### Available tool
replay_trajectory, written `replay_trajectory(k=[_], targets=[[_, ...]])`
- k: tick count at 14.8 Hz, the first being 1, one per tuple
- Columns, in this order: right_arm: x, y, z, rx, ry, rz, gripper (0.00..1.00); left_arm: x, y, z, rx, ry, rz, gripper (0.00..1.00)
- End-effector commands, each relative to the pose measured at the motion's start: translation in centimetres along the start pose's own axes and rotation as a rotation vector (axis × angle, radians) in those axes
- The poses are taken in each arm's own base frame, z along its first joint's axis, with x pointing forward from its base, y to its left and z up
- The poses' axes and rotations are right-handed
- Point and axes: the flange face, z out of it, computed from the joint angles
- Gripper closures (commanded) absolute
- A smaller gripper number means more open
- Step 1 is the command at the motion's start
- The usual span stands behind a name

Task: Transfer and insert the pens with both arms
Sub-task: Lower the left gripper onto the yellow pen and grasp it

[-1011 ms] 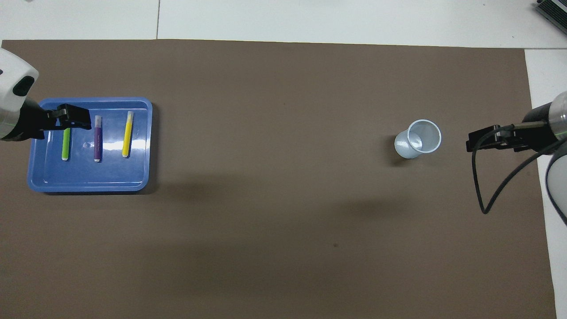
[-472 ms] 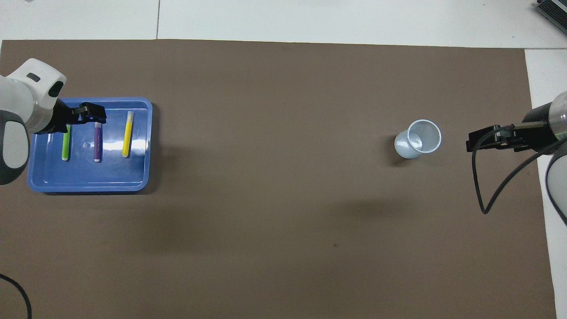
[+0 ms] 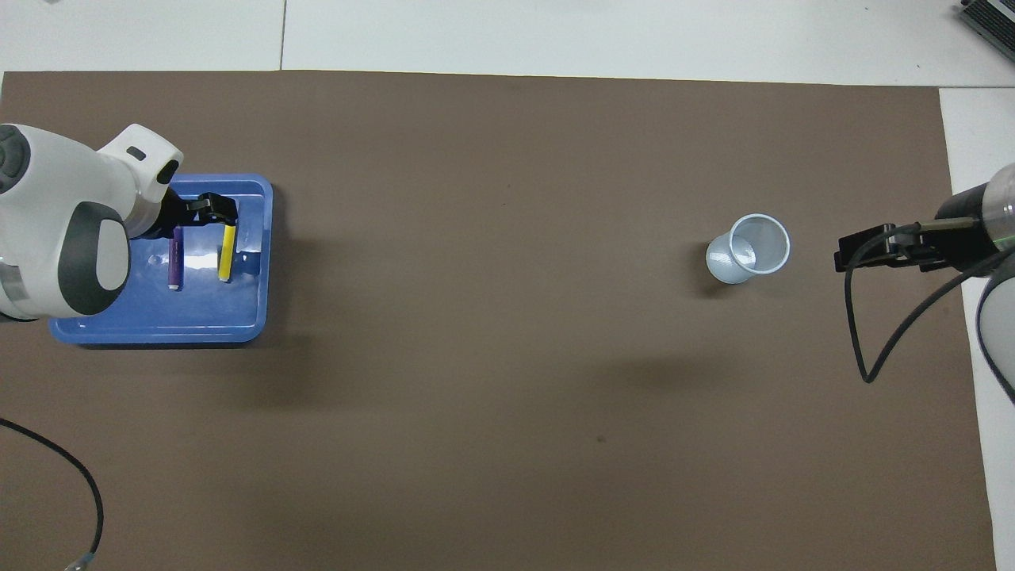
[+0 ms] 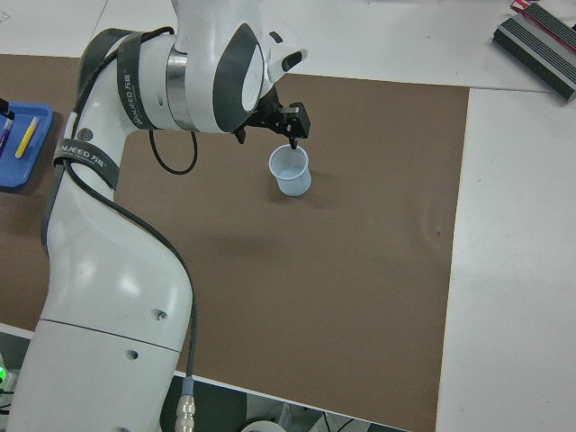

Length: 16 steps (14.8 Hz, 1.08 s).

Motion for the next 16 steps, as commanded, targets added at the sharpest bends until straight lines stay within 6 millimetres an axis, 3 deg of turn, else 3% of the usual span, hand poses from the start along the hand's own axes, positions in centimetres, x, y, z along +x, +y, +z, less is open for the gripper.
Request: replay_trajectory(k=[1, 8, 11, 16], targets=[[-0.6, 0.1, -0.2, 0.0, 0.01, -0.013, 0.0, -0.9, 0.3, 1.8, 0.01, -0.006, 0.047, 0.0], [-0.5, 0.6, -0.2, 0.0, 0.014, -0.013, 0.0, -1.4, -0.5, 2.6, 0.011, -0.02, 0.108, 0.11], [-0.8, 0.5, -1.2, -0.001, 0.033, -0.006, 0.0, -1.4, -0.3, 3.5, 0.008, -0.015, 0.11, 0.13], [-0.9, 0.7, -1.0, -0.002, 0.027, -0.072, 0.0, -1.5, 0.1, 4.4, 0.005, -0.012, 0.116, 0.16]])
